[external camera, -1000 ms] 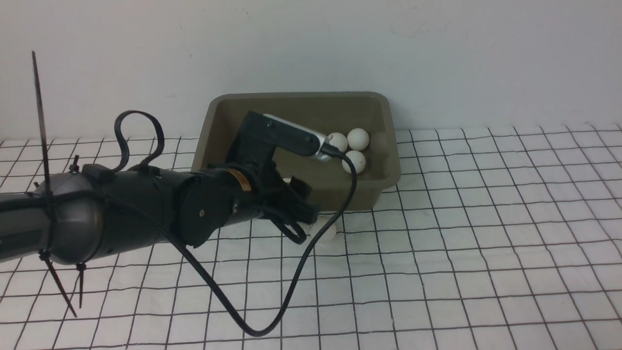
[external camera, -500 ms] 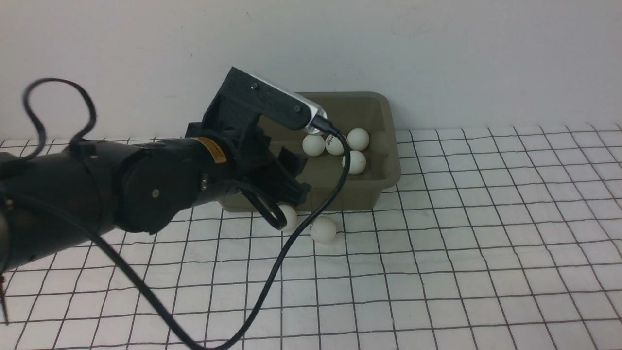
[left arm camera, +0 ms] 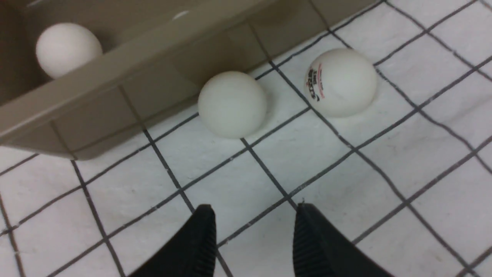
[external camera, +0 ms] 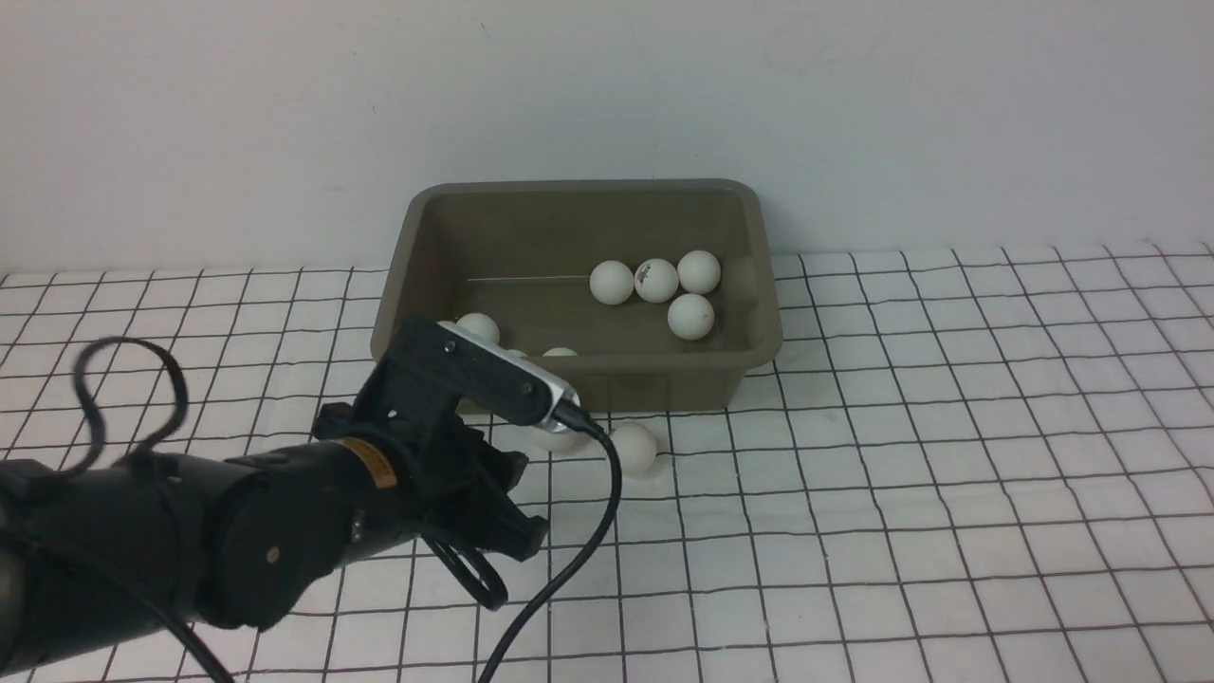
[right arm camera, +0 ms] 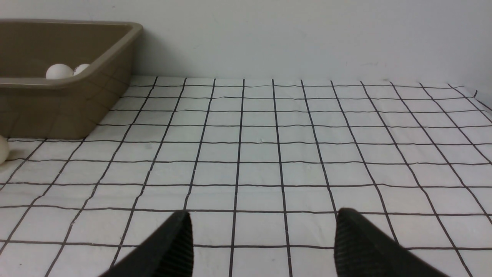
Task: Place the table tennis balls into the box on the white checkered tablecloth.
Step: 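Reach for and grasp a ping pong ball on the table beside the basket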
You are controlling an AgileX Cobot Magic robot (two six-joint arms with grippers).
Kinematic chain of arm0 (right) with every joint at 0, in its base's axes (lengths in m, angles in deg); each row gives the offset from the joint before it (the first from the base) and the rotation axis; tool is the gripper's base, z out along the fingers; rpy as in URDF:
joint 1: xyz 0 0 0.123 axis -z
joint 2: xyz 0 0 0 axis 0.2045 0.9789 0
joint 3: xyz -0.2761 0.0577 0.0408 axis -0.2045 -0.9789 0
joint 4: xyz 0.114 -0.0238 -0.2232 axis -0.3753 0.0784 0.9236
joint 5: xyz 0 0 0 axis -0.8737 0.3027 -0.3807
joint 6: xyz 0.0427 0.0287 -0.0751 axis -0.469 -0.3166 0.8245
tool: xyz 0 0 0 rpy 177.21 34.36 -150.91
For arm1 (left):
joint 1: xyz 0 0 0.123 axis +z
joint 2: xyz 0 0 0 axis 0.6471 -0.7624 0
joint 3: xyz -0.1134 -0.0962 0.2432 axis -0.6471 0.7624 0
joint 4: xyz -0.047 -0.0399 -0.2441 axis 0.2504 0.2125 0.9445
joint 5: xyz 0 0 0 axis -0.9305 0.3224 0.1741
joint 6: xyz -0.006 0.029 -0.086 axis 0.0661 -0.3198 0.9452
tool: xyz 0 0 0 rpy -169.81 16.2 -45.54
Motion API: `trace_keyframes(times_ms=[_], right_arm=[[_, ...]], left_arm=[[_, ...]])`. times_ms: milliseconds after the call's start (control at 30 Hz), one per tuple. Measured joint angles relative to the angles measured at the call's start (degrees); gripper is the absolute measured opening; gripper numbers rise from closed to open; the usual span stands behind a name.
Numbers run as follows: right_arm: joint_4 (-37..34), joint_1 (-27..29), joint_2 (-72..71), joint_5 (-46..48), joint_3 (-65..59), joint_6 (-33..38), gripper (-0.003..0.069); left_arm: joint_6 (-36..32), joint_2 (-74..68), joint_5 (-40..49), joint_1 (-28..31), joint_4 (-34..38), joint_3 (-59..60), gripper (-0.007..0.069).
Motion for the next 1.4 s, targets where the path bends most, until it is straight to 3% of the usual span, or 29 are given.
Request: trace_keyframes(times_ms=[233,533,967,1400], right_arm=[[0.0,0.0,0.0,0.0,0.0,0.0,0.0451],[0.0,0.0,0.0,0.0,0.0,0.0,0.0451],[0.0,0.0,0.0,0.0,0.0,0.0,0.0451],[0.0,0.0,0.0,0.0,0.0,0.0,0.0451]], left_arm=[[1.3,-6.6,-7.2,-0.9,-3.1,-0.6,0.0313],[2.4,-6.7,-11.6,-1.0,-1.5,-0.7,0.0504],[11.5,-12.6,-22.4,-1.0,0.7,-0.7,0.0513],[14.6,-15.3,-31.2,-1.0,-0.2,-1.0,0.0513]])
